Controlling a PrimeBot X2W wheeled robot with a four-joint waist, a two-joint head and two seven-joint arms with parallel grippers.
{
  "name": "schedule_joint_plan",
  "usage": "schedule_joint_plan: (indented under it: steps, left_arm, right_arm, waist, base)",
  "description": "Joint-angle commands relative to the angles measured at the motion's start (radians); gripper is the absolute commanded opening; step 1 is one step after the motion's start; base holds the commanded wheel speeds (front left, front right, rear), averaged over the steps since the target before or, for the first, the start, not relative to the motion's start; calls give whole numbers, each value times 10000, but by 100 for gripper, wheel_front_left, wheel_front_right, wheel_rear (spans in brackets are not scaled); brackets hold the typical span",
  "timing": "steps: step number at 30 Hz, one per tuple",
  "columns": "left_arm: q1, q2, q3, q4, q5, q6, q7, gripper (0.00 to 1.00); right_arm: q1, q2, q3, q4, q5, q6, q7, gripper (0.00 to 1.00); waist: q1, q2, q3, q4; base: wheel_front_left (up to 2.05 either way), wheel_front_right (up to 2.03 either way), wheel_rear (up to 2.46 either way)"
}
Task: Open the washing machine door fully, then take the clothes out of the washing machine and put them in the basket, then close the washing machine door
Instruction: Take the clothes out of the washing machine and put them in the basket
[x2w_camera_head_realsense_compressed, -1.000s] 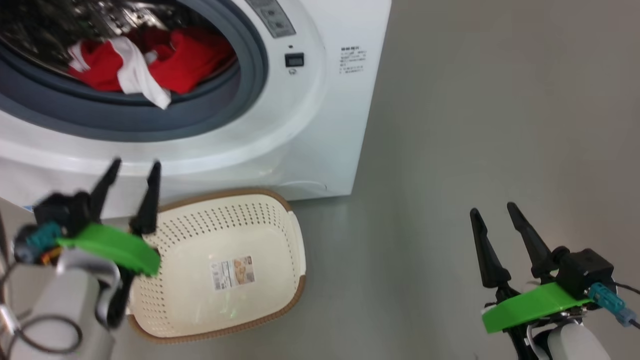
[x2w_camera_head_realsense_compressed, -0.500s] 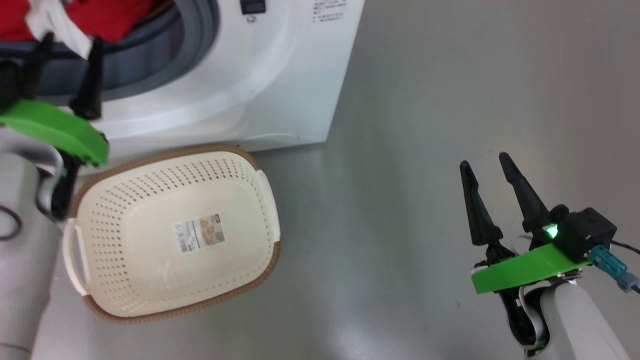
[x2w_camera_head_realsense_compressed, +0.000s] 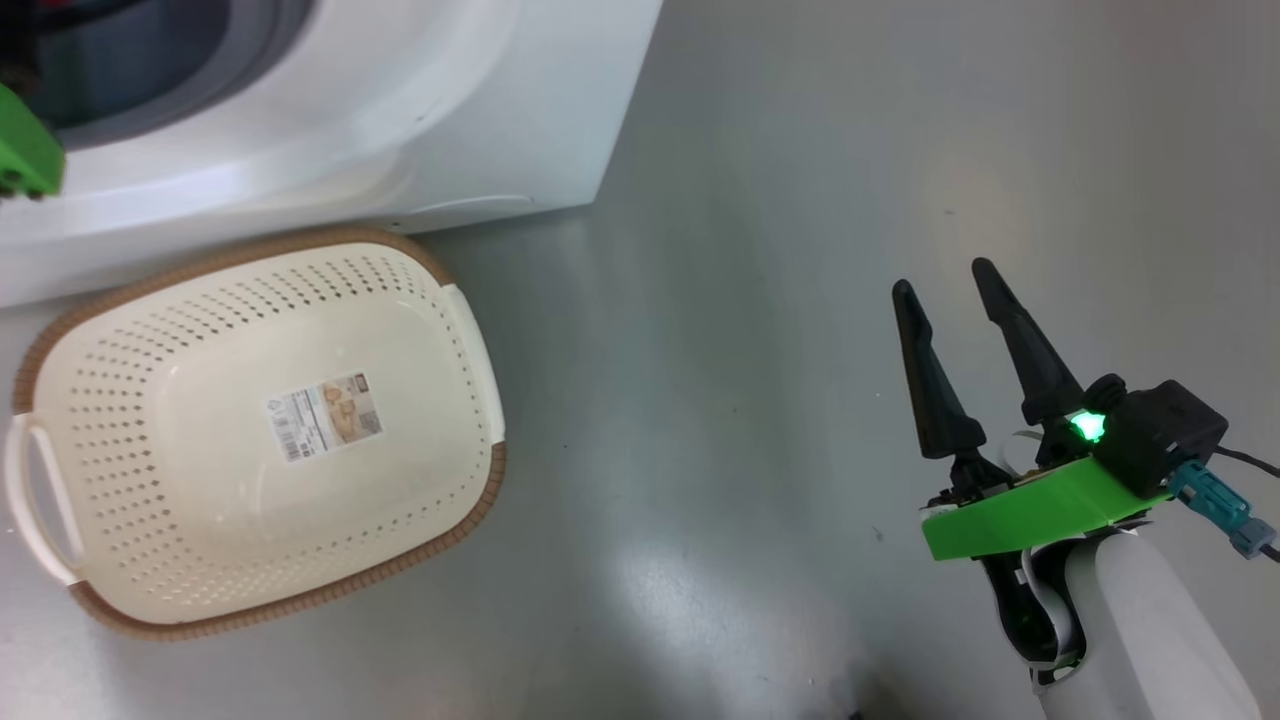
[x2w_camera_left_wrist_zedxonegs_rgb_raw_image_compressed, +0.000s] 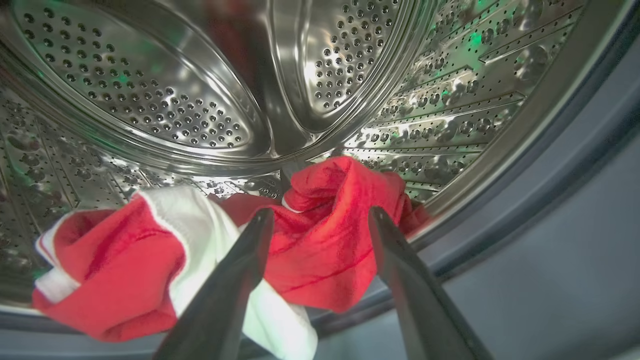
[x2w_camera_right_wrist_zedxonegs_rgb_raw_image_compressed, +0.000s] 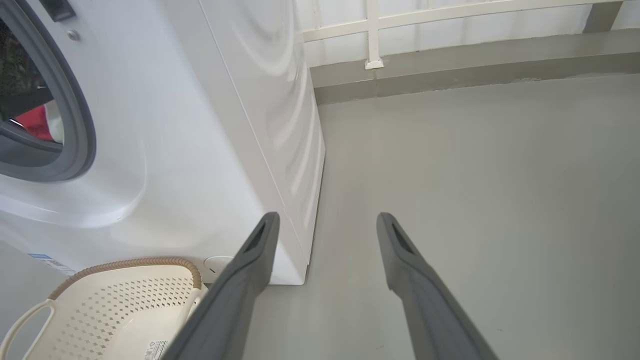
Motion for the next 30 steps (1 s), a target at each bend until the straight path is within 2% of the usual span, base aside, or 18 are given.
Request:
schedule_joint_plan:
  steps: [1, 9, 20, 21, 22, 23, 24, 30]
  left_arm:
    - [-365, 662, 122, -106, -171, 13, -49, 100]
    - [-841, 1161, -580, 292, -431, 13, -49, 100]
    - [-1096, 1354, -994, 1030, -624, 13, -49, 100]
    - [-1097, 1363, -1091, 1069, -569, 13, -49, 92]
    - [-1107, 1354, -1112, 1109, -597, 13, -49, 41]
    - [-1115, 1336, -1126, 1142, -640, 13, -49, 10]
    - [-1117, 1312, -1186, 1167, -664, 13, -49, 0]
    - [-1171, 1277, -1289, 1064, -774, 13, -49, 0]
  right_arm:
    - [-36, -18, 256, -276, 63, 63, -63, 100]
    - [-157, -18, 645, -389, 147, 63, -63, 100]
    - [-73, -18, 851, -550, 185, 63, -63, 100]
    - [-61, -18, 854, -562, 192, 63, -63, 100]
    - [-47, -18, 852, -578, 206, 63, -63, 100]
    - [-32, -18, 851, -595, 212, 63, -63, 100]
    - [-20, -18, 853, -608, 220, 63, -63, 100]
    - [-60, -18, 894, -612, 270, 63, -63, 100]
  waist:
    - [1, 0, 301, -229]
    - [1, 0, 623, -618]
    - [1, 0, 777, -907]
    - [1, 0, 778, -917]
    - [1, 0, 779, -919]
    - [1, 0, 775, -916]
    - [1, 0, 769, -912]
    - [1, 0, 705, -845]
  base:
    - [0, 0, 0]
    - [0, 0, 0]
    - [0, 0, 0]
    - [0, 0, 0]
    - [0, 0, 0]
    - [0, 0, 0]
    - [0, 0, 0]
    - [0, 0, 0]
